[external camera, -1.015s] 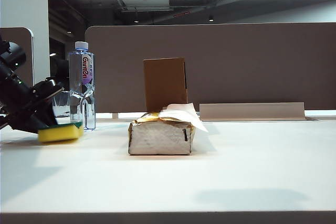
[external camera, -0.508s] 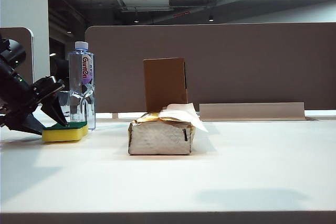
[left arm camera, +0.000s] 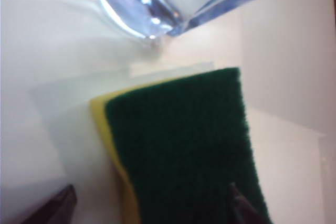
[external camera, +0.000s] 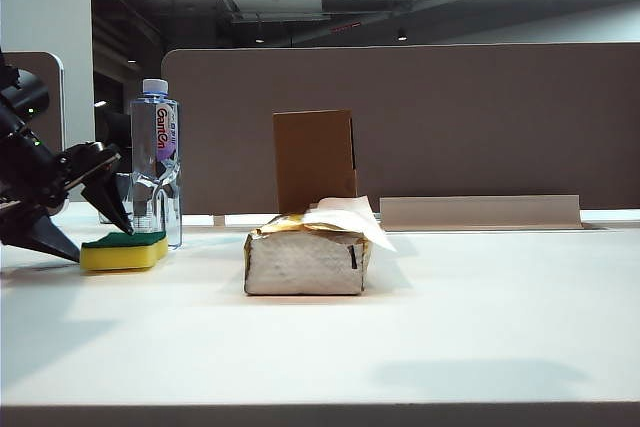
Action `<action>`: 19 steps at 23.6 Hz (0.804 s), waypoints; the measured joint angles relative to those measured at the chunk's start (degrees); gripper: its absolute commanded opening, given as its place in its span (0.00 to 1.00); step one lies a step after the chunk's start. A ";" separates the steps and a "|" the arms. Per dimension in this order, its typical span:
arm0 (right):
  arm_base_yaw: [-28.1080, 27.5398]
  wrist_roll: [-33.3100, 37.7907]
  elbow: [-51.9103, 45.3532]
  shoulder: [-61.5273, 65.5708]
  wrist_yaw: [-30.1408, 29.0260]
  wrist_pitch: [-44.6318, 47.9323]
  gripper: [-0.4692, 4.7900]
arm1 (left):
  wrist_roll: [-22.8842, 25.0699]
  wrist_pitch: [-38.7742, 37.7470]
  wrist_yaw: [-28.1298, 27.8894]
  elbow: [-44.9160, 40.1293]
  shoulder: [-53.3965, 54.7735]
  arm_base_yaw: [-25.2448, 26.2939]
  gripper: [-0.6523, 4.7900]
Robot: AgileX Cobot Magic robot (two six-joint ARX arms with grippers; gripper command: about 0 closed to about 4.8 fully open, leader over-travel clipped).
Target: Move the sponge from right to left to wipe the table, avoiding obstacles on the table, and finally reaching the bottle of mineral water.
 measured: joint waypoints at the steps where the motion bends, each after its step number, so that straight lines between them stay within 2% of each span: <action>1: 0.00 0.00 0.00 0.00 0.00 0.00 0.54 | 0.00 -0.55 -0.52 0.07 -0.28 0.02 0.81; 12: 0.00 0.00 0.00 0.00 0.02 0.00 0.54 | 1.64 -7.63 -1.05 2.67 -5.66 0.09 0.81; 19: 0.00 0.00 0.00 0.00 0.02 0.00 0.54 | 3.50 -10.75 -1.07 2.67 -14.03 0.09 0.81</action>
